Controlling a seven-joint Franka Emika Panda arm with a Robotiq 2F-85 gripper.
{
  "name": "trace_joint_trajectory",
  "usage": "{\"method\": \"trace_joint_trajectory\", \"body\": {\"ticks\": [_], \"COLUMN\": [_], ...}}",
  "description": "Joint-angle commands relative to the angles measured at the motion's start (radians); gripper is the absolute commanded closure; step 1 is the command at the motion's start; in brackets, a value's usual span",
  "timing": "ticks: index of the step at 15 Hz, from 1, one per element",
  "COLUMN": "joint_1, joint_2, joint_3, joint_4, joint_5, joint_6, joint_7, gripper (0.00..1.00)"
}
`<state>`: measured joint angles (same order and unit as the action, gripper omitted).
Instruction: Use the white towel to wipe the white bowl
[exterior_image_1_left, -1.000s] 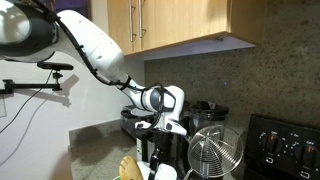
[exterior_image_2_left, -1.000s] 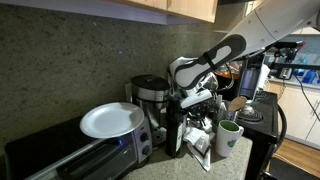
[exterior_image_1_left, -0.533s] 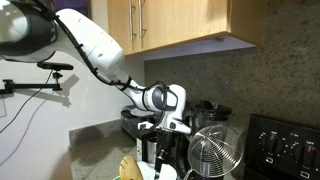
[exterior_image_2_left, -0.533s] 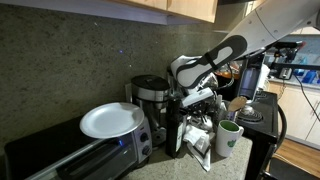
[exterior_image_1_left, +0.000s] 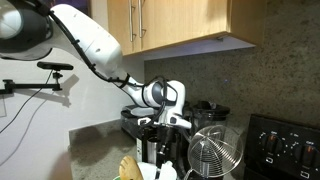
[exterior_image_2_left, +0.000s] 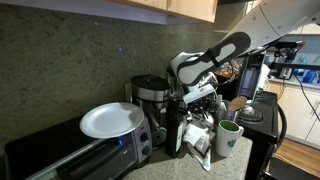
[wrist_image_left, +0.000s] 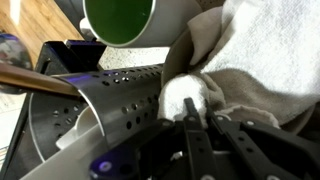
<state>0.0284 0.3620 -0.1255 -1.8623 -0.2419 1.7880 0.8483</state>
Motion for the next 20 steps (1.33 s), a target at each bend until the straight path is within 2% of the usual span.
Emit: {"method": "trace_joint_trajectory", "body": {"ticks": [1,12,20], "joint_1": [-0.002,-0.004,0.031], "joint_2": [-0.056,-0.175,-0.298], "joint_3": [-0.003,0.043,0.120], "joint_4": [0.023,0.040,-0.071], "joint_5": [-0.028,0.009,0.045], "joint_6": [-0.081,-0.278,-0.270], "joint_7": [-0.030,-0.200,-0.312], "gripper": [0.97,0.97,0.97]}}
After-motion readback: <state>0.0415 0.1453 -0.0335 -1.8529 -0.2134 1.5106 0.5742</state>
